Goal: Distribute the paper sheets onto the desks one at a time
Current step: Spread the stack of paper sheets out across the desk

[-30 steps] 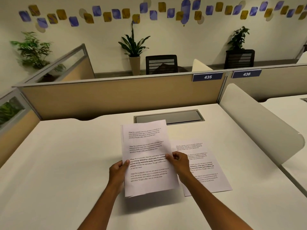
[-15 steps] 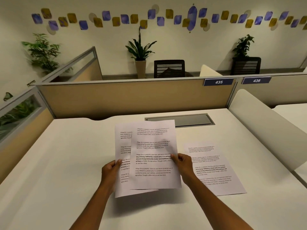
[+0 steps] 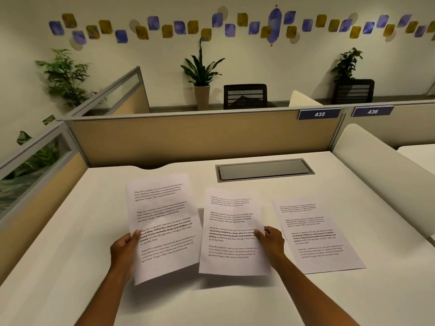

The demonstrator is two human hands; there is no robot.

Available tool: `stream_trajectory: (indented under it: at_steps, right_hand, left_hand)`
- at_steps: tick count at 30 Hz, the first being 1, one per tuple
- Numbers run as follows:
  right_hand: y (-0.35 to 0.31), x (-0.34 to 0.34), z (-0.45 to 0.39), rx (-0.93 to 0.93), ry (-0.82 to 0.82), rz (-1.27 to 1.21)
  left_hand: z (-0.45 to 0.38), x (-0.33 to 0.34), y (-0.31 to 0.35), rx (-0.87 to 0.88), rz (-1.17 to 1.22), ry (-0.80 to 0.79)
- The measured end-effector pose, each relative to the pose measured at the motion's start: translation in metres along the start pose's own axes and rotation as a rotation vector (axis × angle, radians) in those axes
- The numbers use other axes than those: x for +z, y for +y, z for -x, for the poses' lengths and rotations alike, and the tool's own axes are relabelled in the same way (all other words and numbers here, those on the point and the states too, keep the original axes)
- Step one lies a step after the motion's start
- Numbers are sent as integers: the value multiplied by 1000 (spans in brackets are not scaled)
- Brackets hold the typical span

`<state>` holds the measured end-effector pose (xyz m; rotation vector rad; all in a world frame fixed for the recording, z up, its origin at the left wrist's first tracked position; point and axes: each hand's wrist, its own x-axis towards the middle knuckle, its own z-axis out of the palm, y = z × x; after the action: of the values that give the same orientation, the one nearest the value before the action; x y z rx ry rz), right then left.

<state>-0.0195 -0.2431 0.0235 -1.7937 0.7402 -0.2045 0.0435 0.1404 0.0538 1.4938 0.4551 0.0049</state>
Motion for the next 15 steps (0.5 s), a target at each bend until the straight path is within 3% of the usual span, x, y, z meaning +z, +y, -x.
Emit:
stream_trajectory:
  at_steps: [9, 15]
  right_hand:
    - [20, 11, 3, 41, 42, 71]
    - [22, 17, -2, 41, 136, 277]
  left_hand:
    - [-6, -34, -4, -10, 23, 49]
    - [-5, -36, -8, -14, 40, 33]
